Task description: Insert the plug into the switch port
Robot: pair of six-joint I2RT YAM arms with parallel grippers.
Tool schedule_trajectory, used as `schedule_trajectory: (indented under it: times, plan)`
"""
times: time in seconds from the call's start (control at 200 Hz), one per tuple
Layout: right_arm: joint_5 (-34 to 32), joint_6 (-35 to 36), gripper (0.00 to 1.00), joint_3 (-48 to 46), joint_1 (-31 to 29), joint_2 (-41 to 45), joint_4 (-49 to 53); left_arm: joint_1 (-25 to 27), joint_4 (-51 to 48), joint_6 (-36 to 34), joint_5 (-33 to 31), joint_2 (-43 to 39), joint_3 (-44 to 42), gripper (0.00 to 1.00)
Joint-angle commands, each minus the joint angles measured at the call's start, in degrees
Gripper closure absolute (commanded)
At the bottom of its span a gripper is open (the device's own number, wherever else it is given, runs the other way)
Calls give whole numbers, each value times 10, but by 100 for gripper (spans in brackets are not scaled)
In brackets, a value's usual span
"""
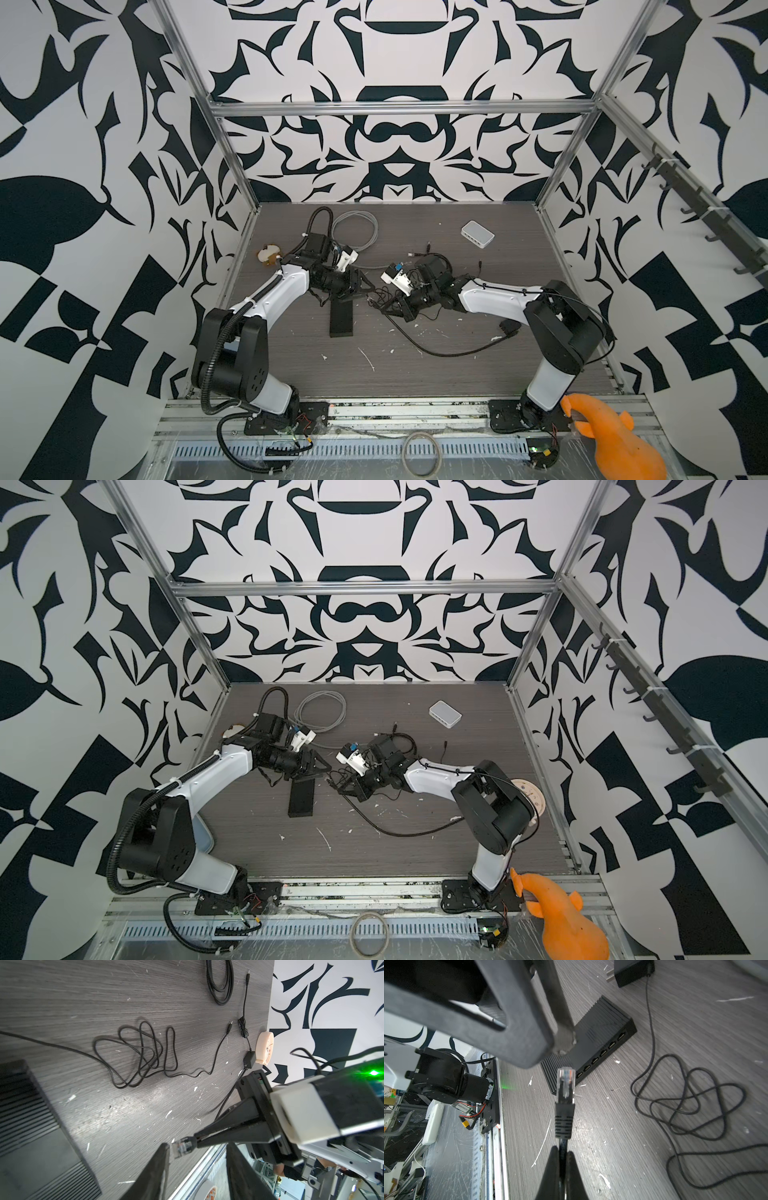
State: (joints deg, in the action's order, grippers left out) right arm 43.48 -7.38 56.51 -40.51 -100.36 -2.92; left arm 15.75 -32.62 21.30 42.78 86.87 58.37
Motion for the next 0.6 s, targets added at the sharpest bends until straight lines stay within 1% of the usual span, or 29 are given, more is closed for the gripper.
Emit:
schedule_trajectory:
  times: [0.0, 0.23, 0.3, 0.45, 0.595]
  plan:
    - [10, 0, 100, 19, 2, 7, -31, -1, -14, -16, 22, 9, 1, 55]
    - [2, -6, 100, 17, 2, 7, -45, -1, -17, -26, 13, 22, -12, 57]
    - [2, -8, 100, 17, 2, 7, -50, 0, -11, -21, 15, 24, -15, 60]
    - [-4, -11, 100, 10, 1, 14, -56, 0, -6, -14, 16, 23, -16, 63]
    - [-8, -12, 100, 4, 2, 17, -64, 0, 3, -5, 26, 24, -18, 72]
